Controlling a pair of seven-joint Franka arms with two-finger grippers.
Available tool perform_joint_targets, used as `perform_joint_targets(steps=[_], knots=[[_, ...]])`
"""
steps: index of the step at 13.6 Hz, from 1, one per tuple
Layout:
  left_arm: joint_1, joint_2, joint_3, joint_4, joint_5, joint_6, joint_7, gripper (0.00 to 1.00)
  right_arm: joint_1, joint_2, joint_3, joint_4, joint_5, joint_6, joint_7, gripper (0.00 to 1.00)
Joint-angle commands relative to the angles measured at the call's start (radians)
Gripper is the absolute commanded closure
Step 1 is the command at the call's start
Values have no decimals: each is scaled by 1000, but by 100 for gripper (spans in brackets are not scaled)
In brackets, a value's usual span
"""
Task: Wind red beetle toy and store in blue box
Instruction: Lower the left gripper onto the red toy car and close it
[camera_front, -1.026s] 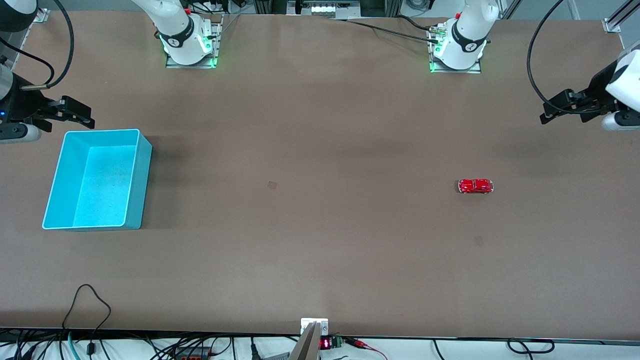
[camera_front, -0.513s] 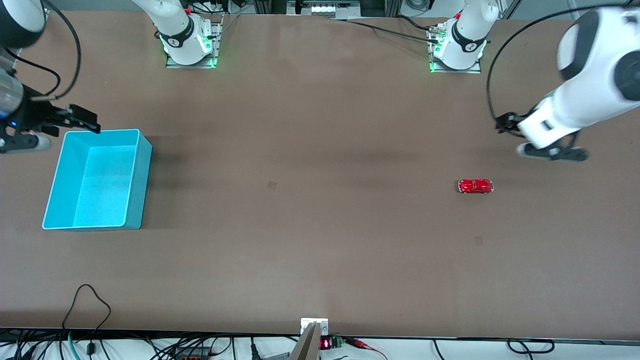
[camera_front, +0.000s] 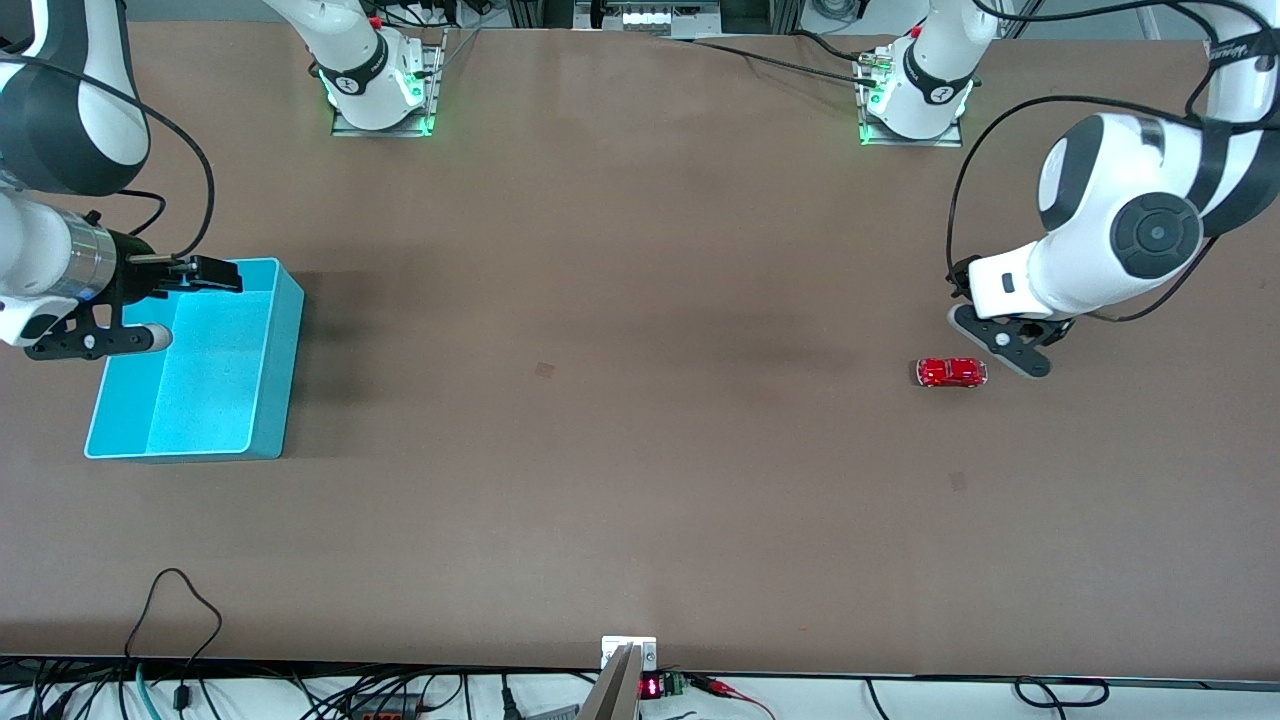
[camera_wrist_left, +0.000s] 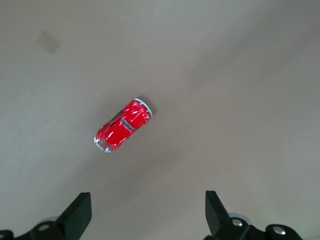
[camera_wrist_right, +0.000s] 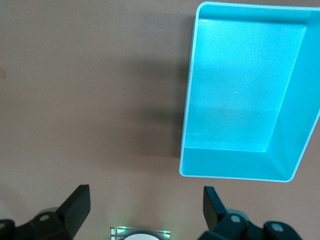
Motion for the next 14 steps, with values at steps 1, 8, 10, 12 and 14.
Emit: perform_joint_targets(steps=[1, 8, 10, 12, 14], knots=[[15, 30, -6, -16, 20, 53, 251, 0, -5, -6, 3, 16, -7, -28, 2, 0], [79, 116, -4, -172, 30, 420, 716, 0, -1, -5, 3, 16, -7, -28, -7, 0], [90, 149, -4, -172, 30, 455, 761, 0, -1, -5, 3, 16, -7, -28, -8, 0], [102, 170, -4, -180, 30, 468, 766, 0, 0, -5, 3, 16, -7, -28, -8, 0], [142, 187, -6, -220, 31, 558, 800, 0, 2, -5, 3, 16, -7, -29, -10, 0]])
